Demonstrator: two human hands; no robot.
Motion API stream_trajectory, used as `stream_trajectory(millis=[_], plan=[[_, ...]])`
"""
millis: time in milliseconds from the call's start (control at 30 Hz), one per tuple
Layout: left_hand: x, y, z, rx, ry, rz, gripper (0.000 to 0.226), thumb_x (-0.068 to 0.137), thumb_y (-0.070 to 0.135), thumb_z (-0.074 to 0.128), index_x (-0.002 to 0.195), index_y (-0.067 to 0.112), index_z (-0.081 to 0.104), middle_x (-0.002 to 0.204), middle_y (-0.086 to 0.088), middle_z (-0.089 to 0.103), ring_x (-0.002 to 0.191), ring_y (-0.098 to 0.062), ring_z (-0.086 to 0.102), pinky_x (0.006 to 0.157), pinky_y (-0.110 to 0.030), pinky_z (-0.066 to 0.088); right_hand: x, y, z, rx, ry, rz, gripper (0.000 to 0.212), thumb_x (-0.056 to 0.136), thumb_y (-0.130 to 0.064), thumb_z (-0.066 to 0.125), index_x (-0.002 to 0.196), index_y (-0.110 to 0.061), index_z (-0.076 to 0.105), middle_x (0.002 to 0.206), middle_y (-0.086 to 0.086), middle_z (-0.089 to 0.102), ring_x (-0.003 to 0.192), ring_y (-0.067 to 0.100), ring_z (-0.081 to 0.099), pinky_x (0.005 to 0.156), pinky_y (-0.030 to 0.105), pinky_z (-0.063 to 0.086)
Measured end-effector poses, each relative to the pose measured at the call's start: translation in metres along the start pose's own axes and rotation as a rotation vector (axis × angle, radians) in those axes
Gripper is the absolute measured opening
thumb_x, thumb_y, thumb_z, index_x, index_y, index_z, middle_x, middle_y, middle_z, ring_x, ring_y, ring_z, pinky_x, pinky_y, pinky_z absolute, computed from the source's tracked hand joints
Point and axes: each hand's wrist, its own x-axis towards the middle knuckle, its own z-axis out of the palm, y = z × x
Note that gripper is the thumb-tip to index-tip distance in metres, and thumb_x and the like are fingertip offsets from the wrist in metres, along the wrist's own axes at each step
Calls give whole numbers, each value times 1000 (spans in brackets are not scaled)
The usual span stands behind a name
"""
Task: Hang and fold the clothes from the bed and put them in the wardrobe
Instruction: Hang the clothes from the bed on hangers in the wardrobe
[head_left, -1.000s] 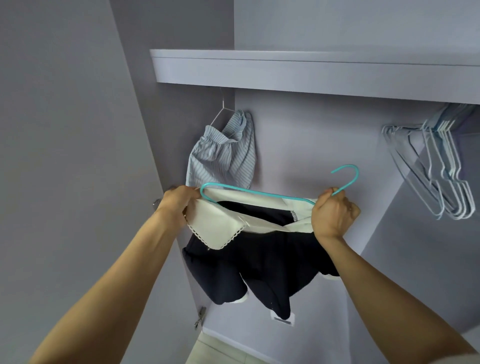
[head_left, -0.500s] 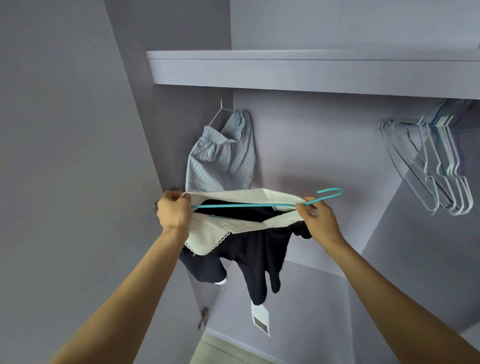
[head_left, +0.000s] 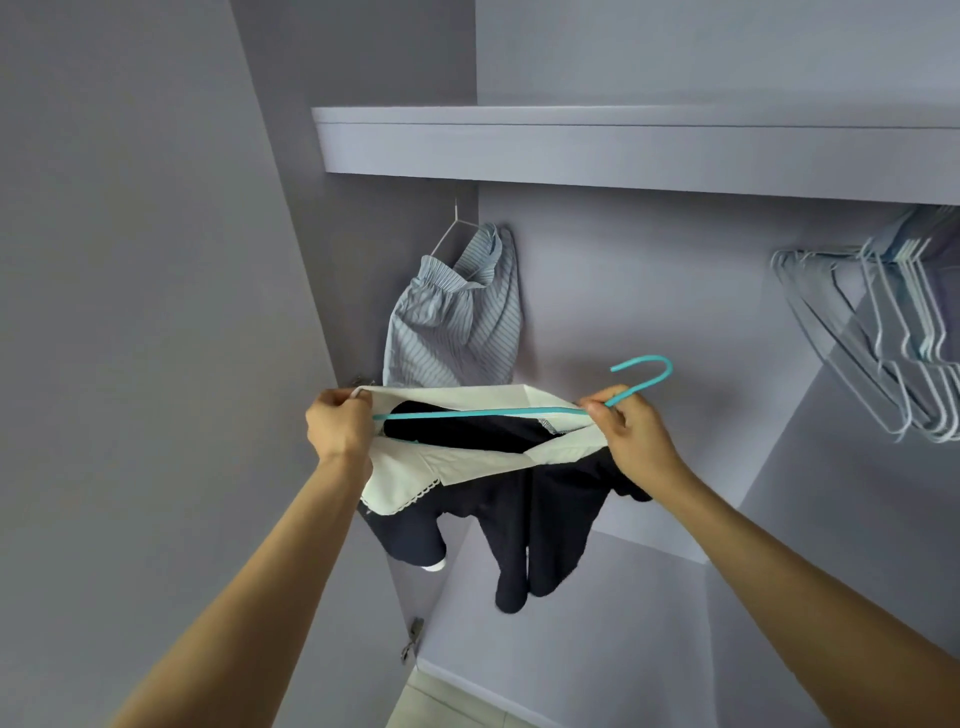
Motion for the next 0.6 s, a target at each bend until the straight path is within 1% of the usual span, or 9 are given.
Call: stream_trajectory(millis=[100, 133, 200, 267, 333, 400, 433, 500, 600], plan=[[-3, -6, 7, 13, -14, -26, 17, 92, 12, 53, 106, 4, 58, 98, -14, 57, 87, -26, 51, 82, -37, 46, 1, -8, 12, 57, 167, -70, 13, 96, -4, 44, 92, -6, 56, 91, -3, 63, 89, 12, 59, 81, 10, 41], [-4, -9, 8, 27, -8, -25, 19, 93, 13, 52, 108, 3, 58, 100, -14, 57, 88, -26, 51, 83, -37, 46, 3, -11, 10, 38, 183, -106, 13, 95, -6, 43, 91, -7, 56, 91, -1, 64, 89, 15, 59, 82, 13, 42], [-6, -12, 8, 83, -24, -1, 22, 94, 14, 49, 112, 1, 56, 103, -14, 56, 91, -27, 51, 81, -35, 43, 8, -16, 2, -97, 180, -167, 16, 93, -11, 42, 89, -5, 56, 88, 4, 65, 83, 21, 60, 80, 27, 45], [-4, -12, 9, 209, -109, 53, 23, 95, 15, 46, 113, 1, 53, 108, -17, 57, 95, -31, 53, 82, -37, 43, 13, -15, -10, -249, 180, -206, 17, 94, -12, 43, 91, -1, 55, 83, 11, 66, 79, 31, 59, 73, 36, 44], [-3, -9, 9, 348, -195, 109, 17, 95, 17, 46, 106, 6, 53, 105, -17, 58, 100, -35, 54, 88, -40, 44, 16, -13, -20, -291, 173, -220, 14, 95, -7, 43, 93, 2, 53, 81, 16, 64, 77, 36, 60, 70, 38, 46], [-1, -4, 12, 423, -210, 127, 7, 92, 20, 51, 90, 15, 54, 98, -13, 58, 104, -37, 54, 96, -48, 43, 18, -14, -26, -313, 160, -215, 13, 95, -6, 43, 94, 4, 52, 82, 19, 62, 78, 38, 60, 71, 40, 47], [2, -3, 13, 441, -204, 126, 9, 90, 22, 54, 81, 19, 54, 99, -13, 59, 104, -37, 54, 97, -51, 42, 18, -13, -29, -320, 156, -205, 13, 96, -6, 43, 95, 4, 51, 83, 20, 62, 78, 38, 60, 70, 40, 46], [5, -2, 14, 444, -214, 121, 11, 88, 21, 58, 76, 20, 57, 99, -13, 60, 97, -34, 54, 93, -45, 45, 16, -12, -33, -329, 137, -176, 13, 97, -8, 42, 96, 2, 50, 84, 21, 62, 80, 39, 60, 70, 38, 46], [3, -2, 16, 458, -279, 142, 6, 89, 15, 59, 89, 10, 61, 85, -9, 57, 83, -27, 50, 74, -32, 41, 13, -7, -38, -318, 130, -97, 10, 98, -11, 41, 94, -3, 47, 83, 17, 59, 82, 37, 58, 69, 37, 45]])
